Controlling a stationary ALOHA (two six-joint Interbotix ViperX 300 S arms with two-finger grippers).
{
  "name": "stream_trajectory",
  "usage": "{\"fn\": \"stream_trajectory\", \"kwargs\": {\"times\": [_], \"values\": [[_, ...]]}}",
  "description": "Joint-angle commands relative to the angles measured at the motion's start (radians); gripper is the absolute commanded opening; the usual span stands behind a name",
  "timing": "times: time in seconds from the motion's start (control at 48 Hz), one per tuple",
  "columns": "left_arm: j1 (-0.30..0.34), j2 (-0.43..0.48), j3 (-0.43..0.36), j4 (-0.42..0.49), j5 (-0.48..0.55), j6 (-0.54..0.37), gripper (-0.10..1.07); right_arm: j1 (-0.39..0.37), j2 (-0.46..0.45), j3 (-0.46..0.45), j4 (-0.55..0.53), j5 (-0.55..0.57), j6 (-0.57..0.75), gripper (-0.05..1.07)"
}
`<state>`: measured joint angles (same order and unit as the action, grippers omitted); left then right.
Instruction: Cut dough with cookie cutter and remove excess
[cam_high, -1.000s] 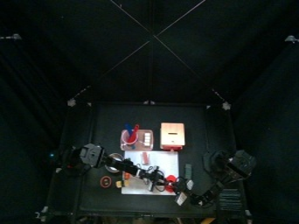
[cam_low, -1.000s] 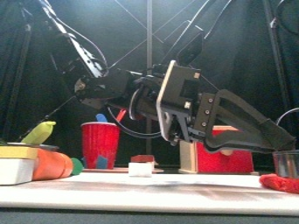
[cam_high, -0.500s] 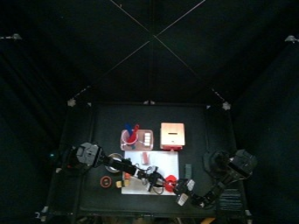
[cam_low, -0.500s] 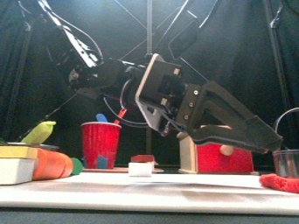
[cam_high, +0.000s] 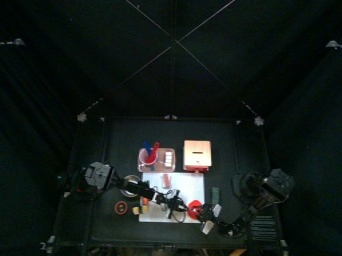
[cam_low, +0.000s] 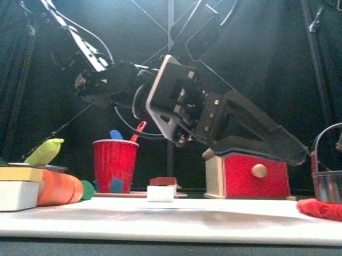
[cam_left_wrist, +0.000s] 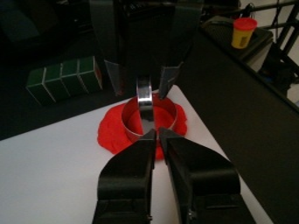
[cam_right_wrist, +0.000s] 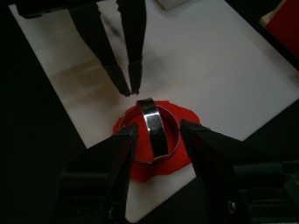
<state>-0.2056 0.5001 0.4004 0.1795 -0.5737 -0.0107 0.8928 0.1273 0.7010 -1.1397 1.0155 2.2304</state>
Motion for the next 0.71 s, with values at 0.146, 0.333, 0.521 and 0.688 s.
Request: {"fn": "stream_trajectory", "kwargs": {"times": [0.146, 0.333, 0.521, 0.688], "values": [[0.005, 0.003, -0.025, -0.005, -0.006, 0.002, 0.44, -0.028, -0.028, -0.029, -0.009, -0.021, -0.002, 0.81], [0.005, 0.021, -0.040, -0.014, -0.006, 0.002, 0.44, -0.037, -0.026, -0.026, -0.009, -0.032, -0.002, 0.81], [0.005, 0.043, -0.055, -0.018, -0.006, 0.002, 0.44, -0.037, -0.025, -0.025, -0.009, -0.032, -0.002, 0.81], [0.005, 0.046, -0.055, -0.025, -0.006, 0.002, 0.44, -0.038, -0.021, -0.023, -0.008, -0.041, -0.002, 0.80]]}}
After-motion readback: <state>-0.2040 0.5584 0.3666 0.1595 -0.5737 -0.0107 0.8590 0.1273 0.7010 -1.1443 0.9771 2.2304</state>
